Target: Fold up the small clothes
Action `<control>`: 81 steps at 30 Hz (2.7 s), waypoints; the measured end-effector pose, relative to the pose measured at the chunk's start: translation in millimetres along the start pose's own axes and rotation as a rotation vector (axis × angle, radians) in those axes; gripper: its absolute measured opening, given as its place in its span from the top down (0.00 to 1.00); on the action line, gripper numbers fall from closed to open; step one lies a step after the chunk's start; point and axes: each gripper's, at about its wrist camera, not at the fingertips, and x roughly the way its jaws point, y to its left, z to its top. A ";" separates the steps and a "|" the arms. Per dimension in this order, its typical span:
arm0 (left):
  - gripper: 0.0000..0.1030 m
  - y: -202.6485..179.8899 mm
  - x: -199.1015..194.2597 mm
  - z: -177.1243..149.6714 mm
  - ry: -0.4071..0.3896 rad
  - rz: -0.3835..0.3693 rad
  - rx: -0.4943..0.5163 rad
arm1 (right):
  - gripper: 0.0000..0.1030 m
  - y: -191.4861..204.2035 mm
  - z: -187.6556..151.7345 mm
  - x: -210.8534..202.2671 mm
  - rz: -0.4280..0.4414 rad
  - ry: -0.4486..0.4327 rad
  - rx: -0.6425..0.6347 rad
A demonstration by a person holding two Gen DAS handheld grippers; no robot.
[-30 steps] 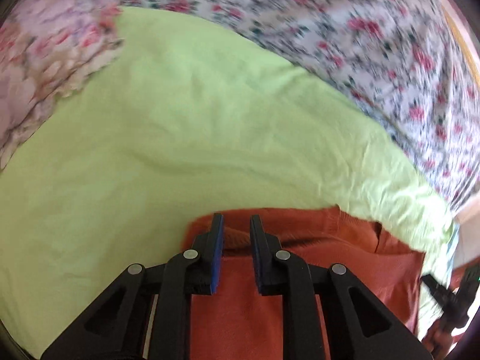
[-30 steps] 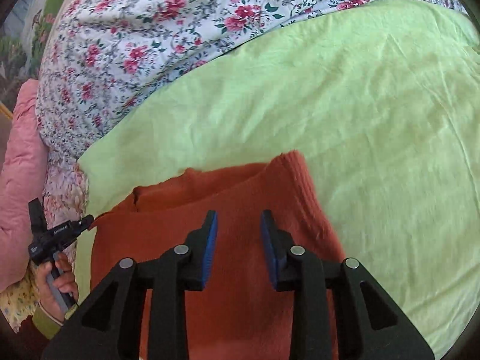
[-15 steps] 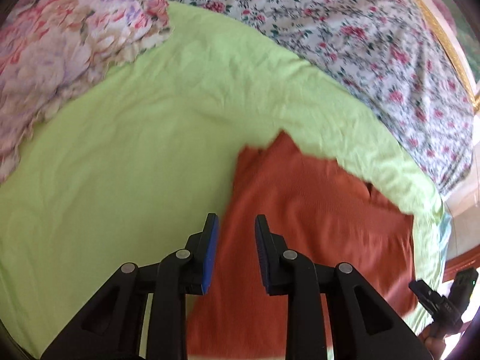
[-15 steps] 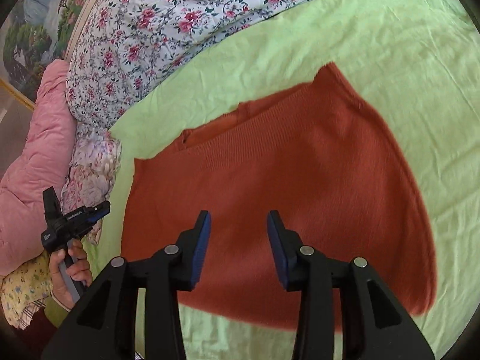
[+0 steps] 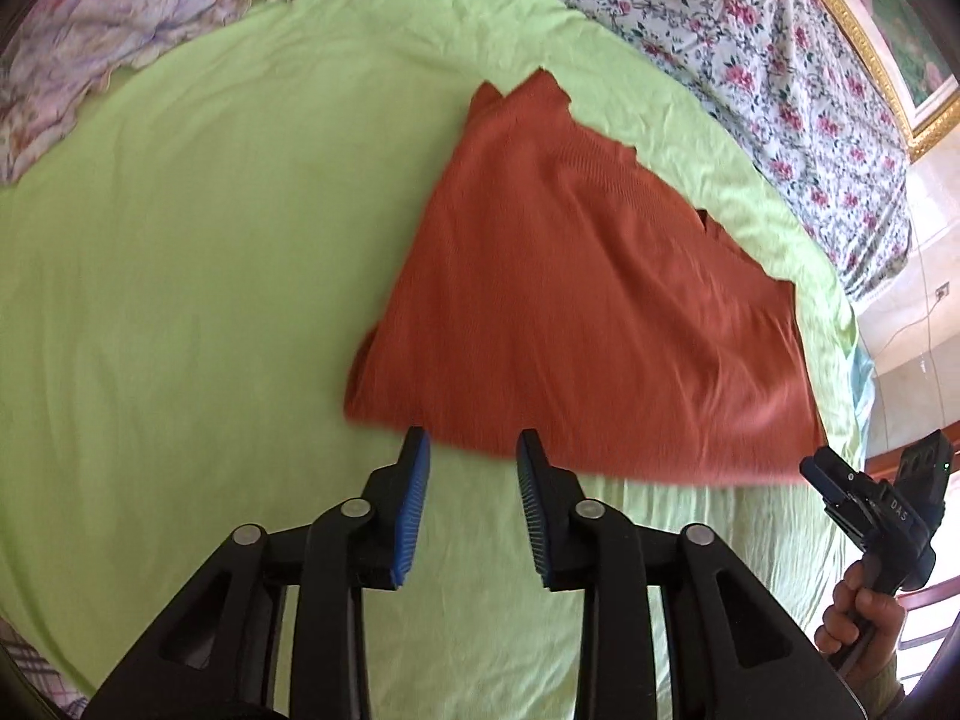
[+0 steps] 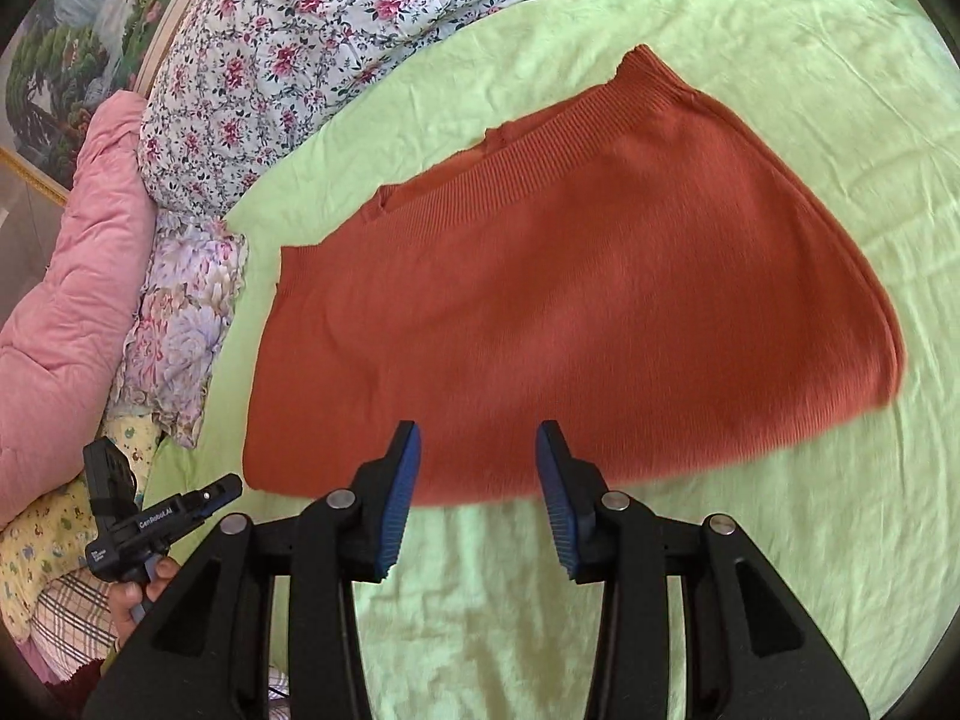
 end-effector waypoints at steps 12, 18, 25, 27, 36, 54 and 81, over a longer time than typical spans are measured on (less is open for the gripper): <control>0.47 -0.7 0.5 -17.0 0.015 -0.101 -0.101 | 0.56 10.3 -20.1 -14.2 0.009 0.009 -0.029; 0.46 -4.4 18.5 -12.4 0.022 -0.125 -0.194 | 0.55 16.3 -16.8 -14.1 0.010 0.046 -0.095; 0.39 -2.3 40.7 -12.9 0.024 -0.145 -0.299 | 0.54 10.2 -11.8 -13.1 0.024 0.084 -0.103; 0.39 -0.8 45.8 -12.0 0.024 -0.144 -0.319 | 0.54 8.5 -9.4 -13.2 0.024 0.092 -0.111; 0.37 28.1 60.6 18.2 -0.063 -0.140 -0.440 | 0.54 -3.2 4.1 -13.0 0.018 0.116 -0.114; 0.88 -148.7 31.4 49.0 -0.215 -0.062 0.065 | 0.54 -53.3 96.9 -2.8 0.089 0.071 -0.041; 0.89 -310.8 91.6 -39.6 -0.162 0.021 0.667 | 0.83 -20.3 189.0 116.3 0.291 0.283 -0.066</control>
